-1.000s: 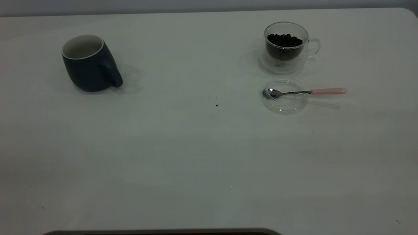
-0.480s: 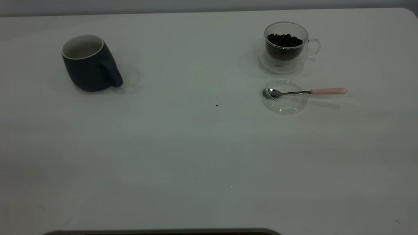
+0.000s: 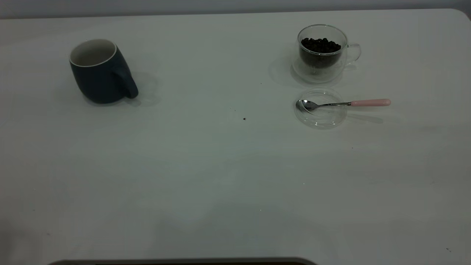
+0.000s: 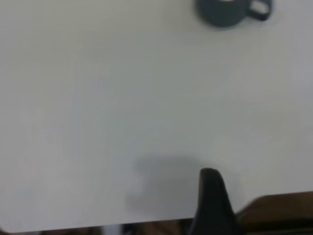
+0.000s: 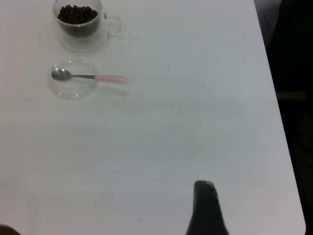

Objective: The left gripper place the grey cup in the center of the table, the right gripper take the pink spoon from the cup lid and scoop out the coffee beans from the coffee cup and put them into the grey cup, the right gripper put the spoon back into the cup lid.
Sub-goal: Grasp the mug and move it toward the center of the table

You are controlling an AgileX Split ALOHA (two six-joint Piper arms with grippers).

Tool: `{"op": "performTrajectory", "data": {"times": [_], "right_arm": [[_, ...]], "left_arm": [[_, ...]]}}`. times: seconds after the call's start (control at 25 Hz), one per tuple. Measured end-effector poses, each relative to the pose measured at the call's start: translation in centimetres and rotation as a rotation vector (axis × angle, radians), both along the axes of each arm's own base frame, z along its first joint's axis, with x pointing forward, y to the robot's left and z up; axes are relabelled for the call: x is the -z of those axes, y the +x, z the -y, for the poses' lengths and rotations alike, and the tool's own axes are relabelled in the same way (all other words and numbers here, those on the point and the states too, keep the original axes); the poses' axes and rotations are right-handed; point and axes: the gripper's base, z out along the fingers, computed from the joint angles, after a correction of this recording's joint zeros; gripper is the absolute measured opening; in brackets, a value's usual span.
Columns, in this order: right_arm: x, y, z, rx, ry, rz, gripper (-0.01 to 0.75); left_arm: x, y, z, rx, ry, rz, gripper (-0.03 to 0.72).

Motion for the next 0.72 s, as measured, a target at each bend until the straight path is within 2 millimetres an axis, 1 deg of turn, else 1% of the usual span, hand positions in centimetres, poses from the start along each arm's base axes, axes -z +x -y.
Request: {"op": "performTrajectory", "data": {"times": [0.12, 0.24, 0.4, 0.48, 0.52, 0.56, 0.6, 0.72], "right_arm": [[0.0, 0.0, 0.0, 0.0, 0.0, 0.0, 0.574], [0.0, 0.0, 0.0, 0.0, 0.0, 0.0, 0.574], [0.0, 0.0, 0.0, 0.0, -0.001, 0.0, 0.574], [0.0, 0.0, 0.0, 0.0, -0.001, 0.0, 0.574], [0.0, 0.0, 0.0, 0.0, -0.001, 0.0, 0.574], [0.0, 0.0, 0.0, 0.0, -0.001, 0.0, 0.574], [0.0, 0.0, 0.0, 0.0, -0.001, 0.0, 0.574], [0.0, 0.0, 0.0, 0.0, -0.001, 0.0, 0.574]], "left_arm": [[0.9, 4.7, -0.2, 0.005, 0.068, -0.074, 0.567], [2.7, 9.3, 0.1, 0.012, 0.081, -0.145, 0.567], [6.1, 15.8, 0.4, 0.022, 0.098, -0.244, 0.567], [8.3, 18.9, 0.4, 0.02, 0.1, -0.293, 0.567], [8.7, 20.4, 0.4, 0.02, 0.105, -0.292, 0.567], [9.5, 21.7, 0.4, 0.028, 0.115, -0.305, 0.567], [10.8, 23.1, 0.4, 0.043, 0.137, -0.33, 0.567], [13.0, 26.4, 0.2, 0.111, 0.206, -0.358, 0.567]]}}
